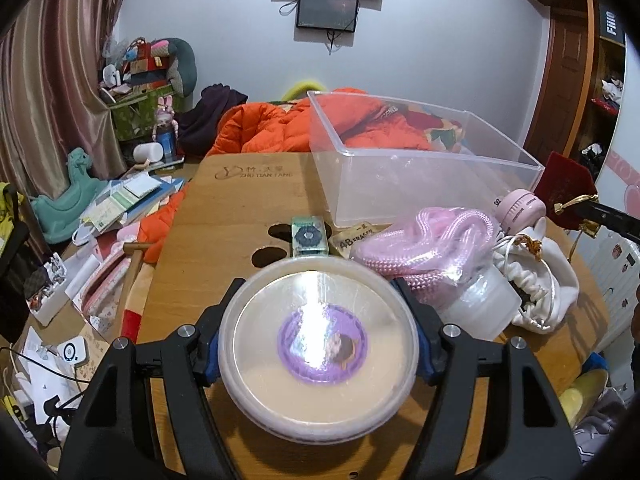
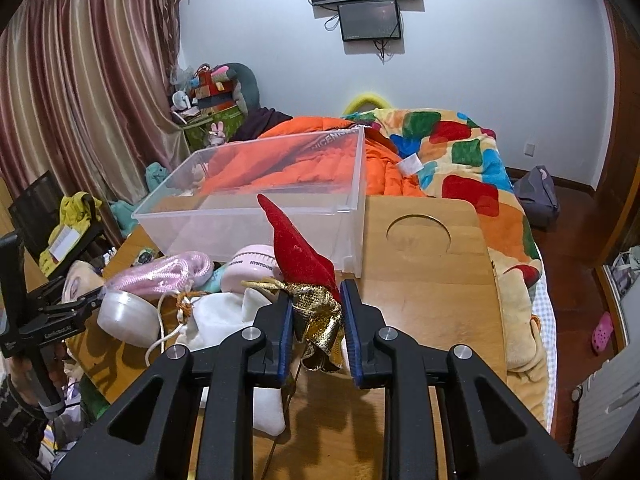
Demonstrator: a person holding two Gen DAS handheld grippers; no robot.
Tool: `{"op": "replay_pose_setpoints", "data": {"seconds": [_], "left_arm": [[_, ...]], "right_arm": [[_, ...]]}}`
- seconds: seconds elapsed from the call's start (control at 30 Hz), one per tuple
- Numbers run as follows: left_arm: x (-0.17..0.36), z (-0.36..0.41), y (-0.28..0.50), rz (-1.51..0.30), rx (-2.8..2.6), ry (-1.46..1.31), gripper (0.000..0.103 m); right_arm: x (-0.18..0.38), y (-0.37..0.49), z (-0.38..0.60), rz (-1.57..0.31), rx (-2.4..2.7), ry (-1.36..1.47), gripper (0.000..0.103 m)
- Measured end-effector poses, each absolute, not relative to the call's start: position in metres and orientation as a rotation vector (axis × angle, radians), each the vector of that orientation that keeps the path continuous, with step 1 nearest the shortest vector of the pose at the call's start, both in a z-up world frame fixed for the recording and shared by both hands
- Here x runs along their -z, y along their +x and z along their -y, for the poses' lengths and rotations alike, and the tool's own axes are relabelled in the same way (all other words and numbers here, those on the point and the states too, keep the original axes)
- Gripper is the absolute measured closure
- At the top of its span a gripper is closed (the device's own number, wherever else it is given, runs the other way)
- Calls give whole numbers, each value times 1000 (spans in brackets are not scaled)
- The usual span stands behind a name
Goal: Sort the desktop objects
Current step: 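Lift and carry the red pouch and cream tub over the clear plastic box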
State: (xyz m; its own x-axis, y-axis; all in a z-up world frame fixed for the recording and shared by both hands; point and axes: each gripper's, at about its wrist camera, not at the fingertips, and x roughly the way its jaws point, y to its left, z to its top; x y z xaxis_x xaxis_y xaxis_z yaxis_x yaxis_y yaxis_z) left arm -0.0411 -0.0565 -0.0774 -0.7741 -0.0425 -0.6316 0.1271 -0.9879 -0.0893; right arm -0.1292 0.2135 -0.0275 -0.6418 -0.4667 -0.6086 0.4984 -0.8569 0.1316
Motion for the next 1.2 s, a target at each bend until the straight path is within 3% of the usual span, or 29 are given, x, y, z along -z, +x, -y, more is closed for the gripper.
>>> {"op": "replay_pose_setpoints", "data": {"seconds": [0.73, 1.2], "left_arm": [[18, 38, -47, -120, 3000, 854, 33], [-14, 42, -80, -184, 3078, 851, 33]], "right_arm": [[-1, -125, -217, -27, 2446, 799, 83], [-30, -143, -215, -41, 2454, 750, 83]]}}
